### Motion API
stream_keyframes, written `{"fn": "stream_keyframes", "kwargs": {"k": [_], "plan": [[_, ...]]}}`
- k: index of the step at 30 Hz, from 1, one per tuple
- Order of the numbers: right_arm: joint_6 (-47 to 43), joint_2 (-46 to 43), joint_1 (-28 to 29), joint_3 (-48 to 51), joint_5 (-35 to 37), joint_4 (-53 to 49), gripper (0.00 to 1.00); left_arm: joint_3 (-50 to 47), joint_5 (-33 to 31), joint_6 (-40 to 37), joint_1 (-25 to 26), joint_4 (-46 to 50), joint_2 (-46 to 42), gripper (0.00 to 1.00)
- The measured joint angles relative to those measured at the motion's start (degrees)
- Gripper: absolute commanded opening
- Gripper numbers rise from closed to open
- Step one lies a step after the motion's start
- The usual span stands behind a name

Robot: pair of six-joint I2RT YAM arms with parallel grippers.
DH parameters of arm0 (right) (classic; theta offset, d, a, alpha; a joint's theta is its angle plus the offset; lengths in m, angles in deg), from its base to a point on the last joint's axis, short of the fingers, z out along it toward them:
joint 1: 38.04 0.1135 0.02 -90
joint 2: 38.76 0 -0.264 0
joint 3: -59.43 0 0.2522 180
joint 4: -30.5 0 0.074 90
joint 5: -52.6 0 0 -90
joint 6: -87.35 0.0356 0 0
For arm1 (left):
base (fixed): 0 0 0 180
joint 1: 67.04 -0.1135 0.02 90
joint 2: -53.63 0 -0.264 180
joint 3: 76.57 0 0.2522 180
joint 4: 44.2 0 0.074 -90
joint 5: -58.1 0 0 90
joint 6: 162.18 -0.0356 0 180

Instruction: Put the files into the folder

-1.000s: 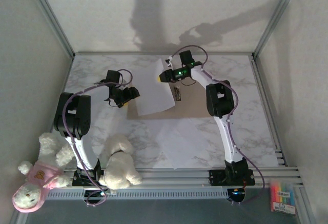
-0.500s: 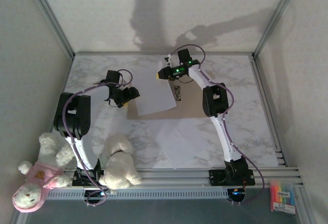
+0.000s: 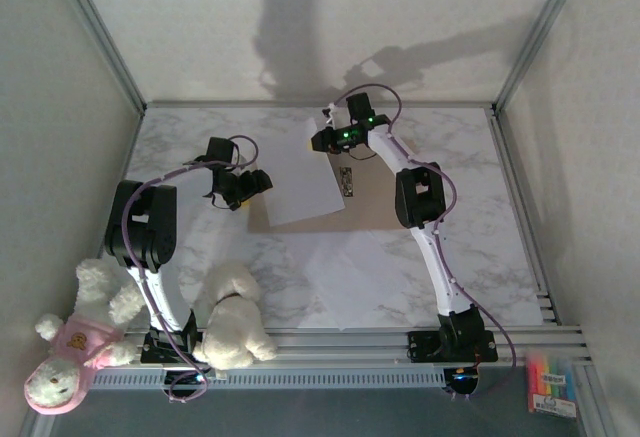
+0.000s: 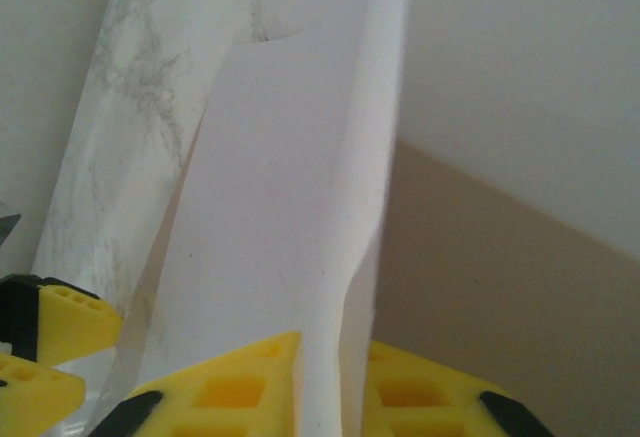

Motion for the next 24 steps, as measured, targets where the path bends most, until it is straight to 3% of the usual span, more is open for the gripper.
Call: {"fn": "stream_keyframes", "kwargs": {"k": [4, 13, 24], "plan": [[-0.2, 0.0, 0.04, 0.0, 0.74, 0.07, 0.05, -0.22, 0.0, 0.0, 0.0, -0.31, -0.04, 0.77], [-0.09, -0.44, 0.07, 0.76, 2.47, 1.36, 0.01, -0.59, 0.0, 0.0, 0.0, -0.68, -0.31, 0.77], [2.91, -11.19, 0.07, 13.79, 6.43, 8.68, 0.01, -1.03, 0.02, 0.0, 0.0, -1.29, -0.59, 0.77]]}}
